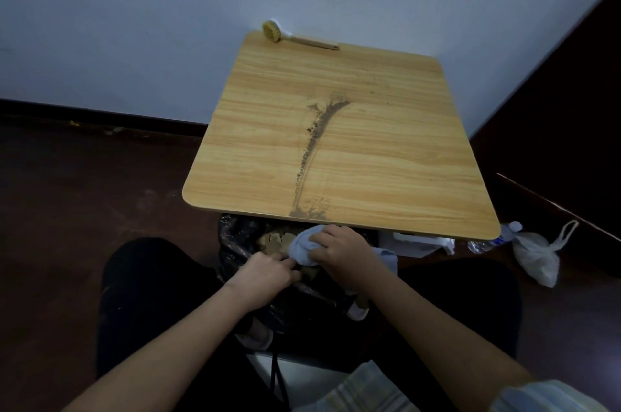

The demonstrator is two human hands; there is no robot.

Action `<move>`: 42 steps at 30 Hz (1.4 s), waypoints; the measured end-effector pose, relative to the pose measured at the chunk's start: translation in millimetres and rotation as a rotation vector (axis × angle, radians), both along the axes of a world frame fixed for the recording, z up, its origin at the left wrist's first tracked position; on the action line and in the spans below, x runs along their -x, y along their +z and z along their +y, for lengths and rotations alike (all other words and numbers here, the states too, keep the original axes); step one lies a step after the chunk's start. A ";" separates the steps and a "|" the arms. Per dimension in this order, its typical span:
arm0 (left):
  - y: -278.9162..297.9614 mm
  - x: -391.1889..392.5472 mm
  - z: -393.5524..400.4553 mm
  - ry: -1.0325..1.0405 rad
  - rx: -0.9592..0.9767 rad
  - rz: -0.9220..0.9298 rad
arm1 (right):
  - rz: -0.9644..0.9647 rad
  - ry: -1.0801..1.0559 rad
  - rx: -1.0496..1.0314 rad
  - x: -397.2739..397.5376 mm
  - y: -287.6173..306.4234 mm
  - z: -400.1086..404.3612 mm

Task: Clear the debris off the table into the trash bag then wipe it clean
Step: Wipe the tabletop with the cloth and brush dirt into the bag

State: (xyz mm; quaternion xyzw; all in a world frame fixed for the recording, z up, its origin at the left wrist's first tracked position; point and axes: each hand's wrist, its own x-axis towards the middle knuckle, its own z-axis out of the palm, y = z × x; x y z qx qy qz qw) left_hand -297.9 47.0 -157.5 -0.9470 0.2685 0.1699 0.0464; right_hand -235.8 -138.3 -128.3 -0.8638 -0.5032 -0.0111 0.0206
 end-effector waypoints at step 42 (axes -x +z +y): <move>5.3 8.8 1.8 0.040 0.019 -0.043 | 0.131 -0.167 -0.080 20.7 47.1 6.7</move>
